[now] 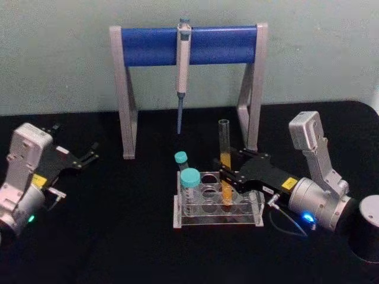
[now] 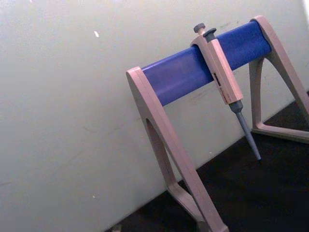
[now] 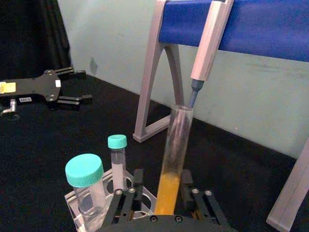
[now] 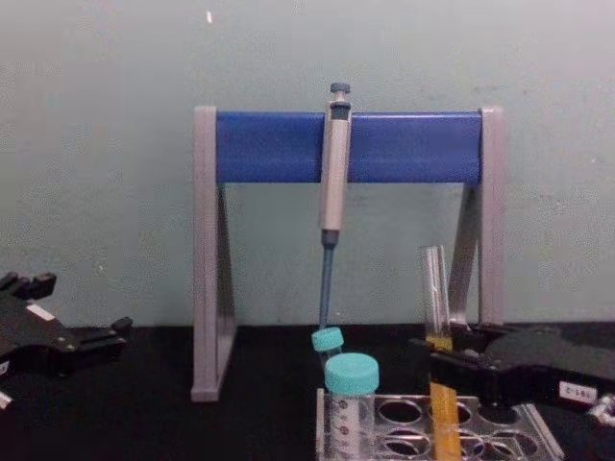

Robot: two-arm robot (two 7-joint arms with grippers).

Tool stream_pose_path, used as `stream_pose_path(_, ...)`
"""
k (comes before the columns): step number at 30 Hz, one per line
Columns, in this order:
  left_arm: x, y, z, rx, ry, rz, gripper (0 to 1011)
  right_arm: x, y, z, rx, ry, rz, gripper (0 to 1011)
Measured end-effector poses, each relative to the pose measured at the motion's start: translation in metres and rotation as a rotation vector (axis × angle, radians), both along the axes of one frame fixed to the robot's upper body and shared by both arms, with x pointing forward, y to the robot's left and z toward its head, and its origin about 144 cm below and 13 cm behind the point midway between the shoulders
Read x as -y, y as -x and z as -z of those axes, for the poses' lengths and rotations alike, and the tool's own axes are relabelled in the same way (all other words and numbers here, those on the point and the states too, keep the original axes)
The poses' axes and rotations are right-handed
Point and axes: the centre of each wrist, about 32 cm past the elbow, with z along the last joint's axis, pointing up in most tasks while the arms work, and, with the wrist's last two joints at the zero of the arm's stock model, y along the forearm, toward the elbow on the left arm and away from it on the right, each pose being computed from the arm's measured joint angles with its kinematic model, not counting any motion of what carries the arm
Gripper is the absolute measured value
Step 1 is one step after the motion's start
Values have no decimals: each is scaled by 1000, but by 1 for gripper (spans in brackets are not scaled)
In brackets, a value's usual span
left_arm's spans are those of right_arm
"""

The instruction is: Pick up the test tube from the test tube rack, shake it, then place it back into the test tube rack.

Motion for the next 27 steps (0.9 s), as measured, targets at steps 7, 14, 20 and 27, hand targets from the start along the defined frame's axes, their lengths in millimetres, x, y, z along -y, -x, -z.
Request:
stream_pose_path(7,0,0,0,0,0,0,1001,0,0,0,0,-1,0,703)
stream_pose_path(14,0,0,0,0,0,0,1001,0,0,0,0,-1,0,910)
stream_pose_path(20,0,0,0,0,0,0,1001,0,0,0,0,-1,-1,1000)
stream_pose_path(27,0,0,0,0,0,0,1001,0,0,0,-1,-2,-1,1000)
